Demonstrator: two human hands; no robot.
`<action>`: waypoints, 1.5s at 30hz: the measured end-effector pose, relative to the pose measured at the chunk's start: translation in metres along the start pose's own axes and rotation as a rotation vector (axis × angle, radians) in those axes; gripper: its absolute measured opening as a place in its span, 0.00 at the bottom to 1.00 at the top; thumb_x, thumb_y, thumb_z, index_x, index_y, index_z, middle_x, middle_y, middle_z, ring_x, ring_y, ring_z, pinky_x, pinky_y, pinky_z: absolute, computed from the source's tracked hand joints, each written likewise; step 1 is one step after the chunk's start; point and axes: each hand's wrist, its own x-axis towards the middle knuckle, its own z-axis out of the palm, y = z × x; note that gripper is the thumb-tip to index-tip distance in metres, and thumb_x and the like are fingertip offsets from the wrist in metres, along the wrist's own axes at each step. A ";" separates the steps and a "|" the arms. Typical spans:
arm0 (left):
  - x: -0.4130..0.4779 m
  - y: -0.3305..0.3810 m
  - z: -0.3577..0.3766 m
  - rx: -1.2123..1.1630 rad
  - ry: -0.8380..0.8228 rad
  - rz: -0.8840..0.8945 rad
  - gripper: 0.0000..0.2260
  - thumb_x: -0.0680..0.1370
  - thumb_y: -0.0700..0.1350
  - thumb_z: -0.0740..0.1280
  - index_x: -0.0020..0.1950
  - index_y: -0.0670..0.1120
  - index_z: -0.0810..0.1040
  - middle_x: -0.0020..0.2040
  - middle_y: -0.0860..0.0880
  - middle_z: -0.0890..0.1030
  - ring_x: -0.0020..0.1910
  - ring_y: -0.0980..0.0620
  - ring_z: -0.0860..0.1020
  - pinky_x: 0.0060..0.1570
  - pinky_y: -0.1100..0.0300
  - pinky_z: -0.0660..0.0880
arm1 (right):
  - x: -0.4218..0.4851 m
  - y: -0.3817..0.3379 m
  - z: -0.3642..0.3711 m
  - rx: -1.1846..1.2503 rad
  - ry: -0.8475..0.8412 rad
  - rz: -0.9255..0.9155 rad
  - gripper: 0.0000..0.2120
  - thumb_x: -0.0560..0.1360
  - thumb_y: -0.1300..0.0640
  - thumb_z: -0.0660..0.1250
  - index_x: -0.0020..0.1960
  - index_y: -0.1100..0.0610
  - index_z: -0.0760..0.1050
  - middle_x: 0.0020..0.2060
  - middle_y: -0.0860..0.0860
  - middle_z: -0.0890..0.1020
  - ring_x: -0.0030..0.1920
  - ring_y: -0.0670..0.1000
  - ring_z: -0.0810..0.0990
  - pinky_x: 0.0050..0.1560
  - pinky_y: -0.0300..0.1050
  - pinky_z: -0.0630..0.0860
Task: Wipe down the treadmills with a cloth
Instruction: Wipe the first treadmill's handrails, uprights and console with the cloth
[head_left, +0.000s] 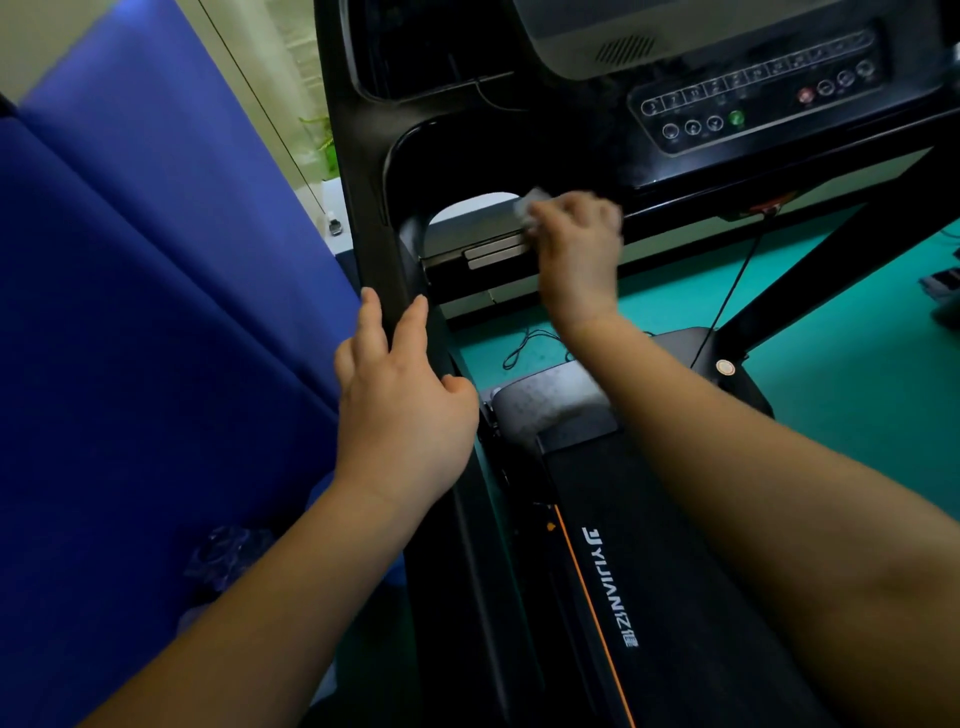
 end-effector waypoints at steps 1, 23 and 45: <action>0.000 0.000 0.000 0.002 -0.002 -0.001 0.31 0.77 0.45 0.61 0.77 0.56 0.53 0.78 0.53 0.45 0.75 0.48 0.49 0.71 0.50 0.63 | -0.008 -0.014 0.009 -0.012 -0.075 -0.105 0.17 0.73 0.61 0.66 0.60 0.52 0.79 0.56 0.57 0.78 0.57 0.63 0.72 0.51 0.53 0.72; -0.002 -0.002 -0.001 -0.026 -0.005 -0.002 0.31 0.77 0.45 0.61 0.77 0.57 0.52 0.78 0.55 0.44 0.75 0.48 0.48 0.68 0.52 0.65 | -0.002 0.019 -0.040 0.023 -0.039 0.140 0.11 0.79 0.60 0.59 0.61 0.56 0.73 0.59 0.58 0.69 0.57 0.62 0.68 0.59 0.59 0.70; 0.000 -0.003 0.000 -0.027 -0.003 -0.012 0.31 0.76 0.45 0.61 0.77 0.57 0.53 0.78 0.55 0.44 0.75 0.48 0.48 0.70 0.46 0.63 | -0.015 -0.060 0.015 0.167 -0.381 -0.392 0.18 0.74 0.65 0.67 0.63 0.59 0.77 0.59 0.56 0.79 0.62 0.56 0.74 0.65 0.50 0.70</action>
